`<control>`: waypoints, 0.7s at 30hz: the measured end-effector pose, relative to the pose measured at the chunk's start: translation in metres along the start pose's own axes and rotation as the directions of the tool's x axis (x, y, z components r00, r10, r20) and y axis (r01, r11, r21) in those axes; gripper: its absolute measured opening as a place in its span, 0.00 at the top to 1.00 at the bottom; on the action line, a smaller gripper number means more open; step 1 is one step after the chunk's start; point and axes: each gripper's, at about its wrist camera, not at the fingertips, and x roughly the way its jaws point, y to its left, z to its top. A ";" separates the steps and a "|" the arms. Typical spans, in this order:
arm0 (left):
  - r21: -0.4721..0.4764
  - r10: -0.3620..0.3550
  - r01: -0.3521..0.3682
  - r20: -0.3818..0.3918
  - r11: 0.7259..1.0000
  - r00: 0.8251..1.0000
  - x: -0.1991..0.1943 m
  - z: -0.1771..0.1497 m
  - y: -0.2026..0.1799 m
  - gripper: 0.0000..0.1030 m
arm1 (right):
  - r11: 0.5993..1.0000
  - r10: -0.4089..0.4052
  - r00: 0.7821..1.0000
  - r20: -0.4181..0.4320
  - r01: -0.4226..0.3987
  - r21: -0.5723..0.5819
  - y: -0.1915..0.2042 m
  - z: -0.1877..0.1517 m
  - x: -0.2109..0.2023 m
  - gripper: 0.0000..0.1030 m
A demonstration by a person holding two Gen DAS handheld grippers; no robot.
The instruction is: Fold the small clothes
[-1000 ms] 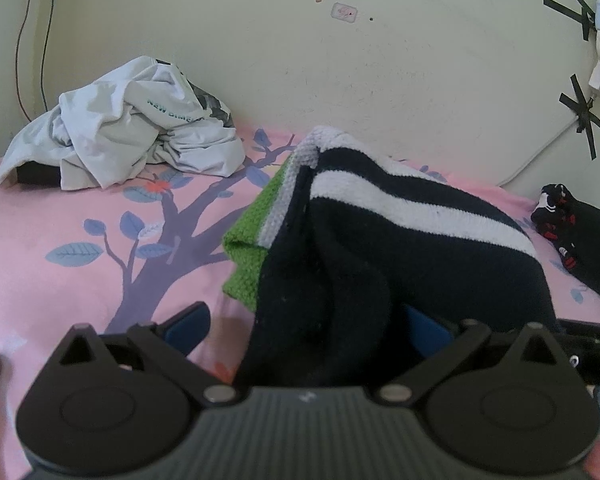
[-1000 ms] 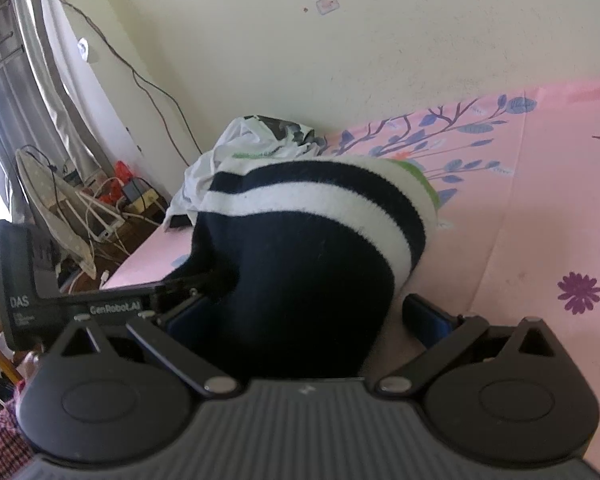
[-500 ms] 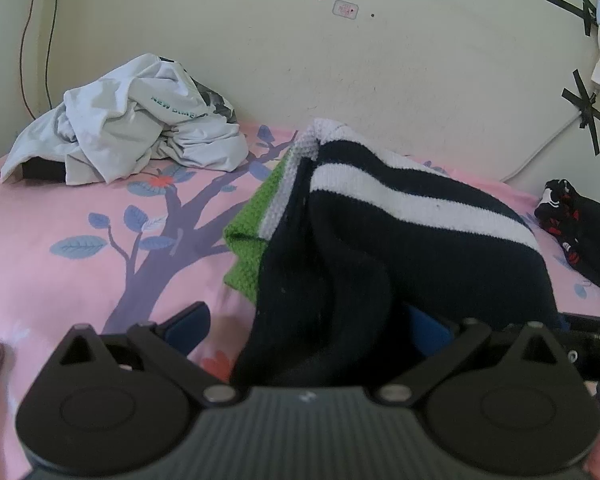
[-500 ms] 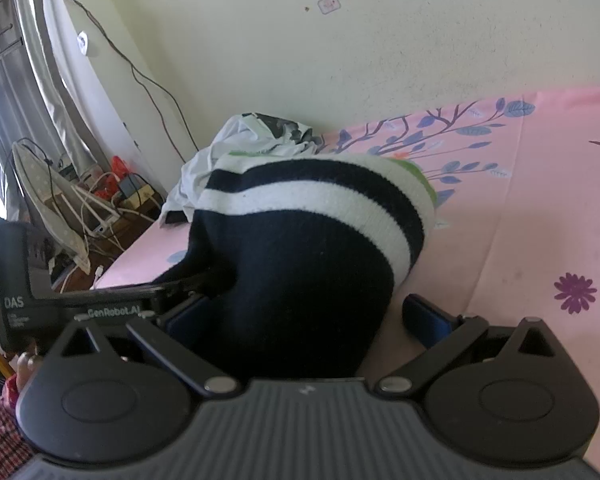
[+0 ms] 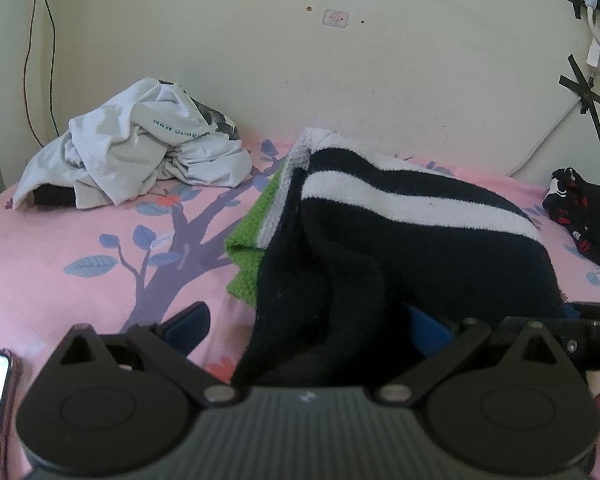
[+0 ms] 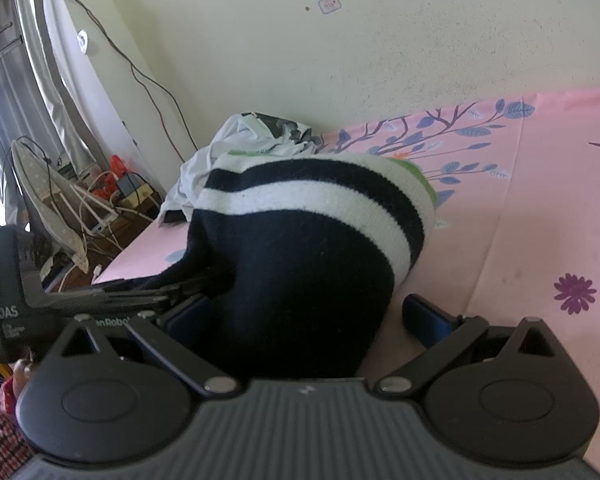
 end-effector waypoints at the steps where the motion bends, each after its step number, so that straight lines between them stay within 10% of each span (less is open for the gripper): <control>1: 0.006 0.005 -0.005 0.003 1.000 1.000 0.000 0.000 -0.001 0.00 | 1.000 -0.001 1.000 0.000 0.001 -0.001 0.000 0.000 0.000 0.06; 21: 0.086 0.088 -0.093 0.057 0.992 0.994 -0.009 -0.004 -0.017 0.00 | 1.000 -0.017 1.000 0.008 0.017 0.004 -0.001 0.000 -0.001 0.06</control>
